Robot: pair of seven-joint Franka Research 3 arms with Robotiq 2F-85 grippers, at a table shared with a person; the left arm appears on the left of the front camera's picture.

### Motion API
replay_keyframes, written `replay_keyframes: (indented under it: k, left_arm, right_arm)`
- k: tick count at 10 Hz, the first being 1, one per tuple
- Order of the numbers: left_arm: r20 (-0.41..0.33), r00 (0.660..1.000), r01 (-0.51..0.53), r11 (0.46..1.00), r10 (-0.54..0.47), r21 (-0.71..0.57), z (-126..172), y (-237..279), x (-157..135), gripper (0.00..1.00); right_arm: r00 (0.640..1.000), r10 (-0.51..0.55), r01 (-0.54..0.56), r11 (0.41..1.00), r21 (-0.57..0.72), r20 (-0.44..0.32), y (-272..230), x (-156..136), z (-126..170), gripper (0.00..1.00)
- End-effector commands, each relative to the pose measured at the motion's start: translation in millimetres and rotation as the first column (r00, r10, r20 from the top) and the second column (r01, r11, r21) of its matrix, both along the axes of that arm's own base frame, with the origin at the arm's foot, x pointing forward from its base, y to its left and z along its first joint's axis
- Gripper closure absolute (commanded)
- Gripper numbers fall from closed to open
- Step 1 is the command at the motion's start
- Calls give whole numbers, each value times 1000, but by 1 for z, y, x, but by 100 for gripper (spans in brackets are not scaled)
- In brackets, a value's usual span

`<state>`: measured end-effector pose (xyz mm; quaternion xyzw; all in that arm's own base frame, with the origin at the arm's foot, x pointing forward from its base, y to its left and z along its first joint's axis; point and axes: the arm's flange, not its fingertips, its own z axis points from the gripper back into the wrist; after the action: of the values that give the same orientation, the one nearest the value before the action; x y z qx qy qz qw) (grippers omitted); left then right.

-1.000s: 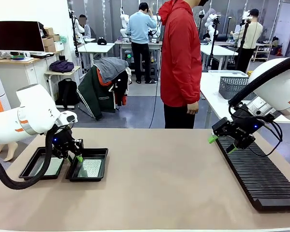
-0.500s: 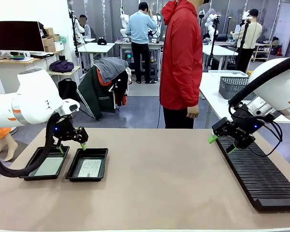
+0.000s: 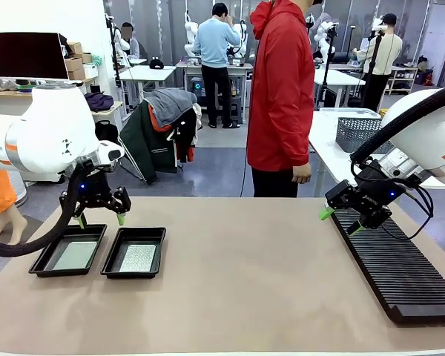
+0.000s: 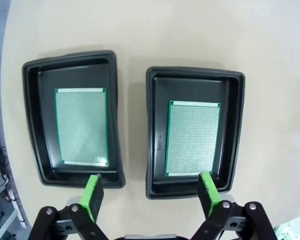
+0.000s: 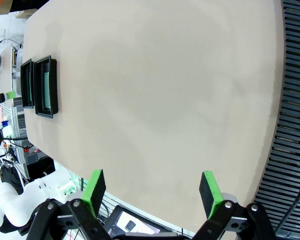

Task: Inspect and transfer BCBs to ESD trays.
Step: Pick up the ESD tray and place it on the left side of the table.

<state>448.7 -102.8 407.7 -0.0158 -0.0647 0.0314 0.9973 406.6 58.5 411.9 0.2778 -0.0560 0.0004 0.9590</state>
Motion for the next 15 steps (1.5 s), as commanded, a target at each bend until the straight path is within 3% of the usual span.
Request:
replay_keyframes:
  k: [1, 5, 15]
  left_arm:
    - [-30, 999, -17, 999, 18, 36, 10, 1, 2, 0]
    - [-62, 998, -2, 999, 5, 34, 16, 4, 4, 0]
    - [-39, 999, -7, 1000, 7, 15, 11, 0, 1, 0]
  right_arm:
    - [1000, -14, 14, 1000, 2, 0, 3, 0, 1, 0]
    - [1000, -14, 14, 1000, 2, 0, 3, 0, 1, 0]
    - [1000, -14, 14, 1000, 2, 0, 3, 0, 1, 0]
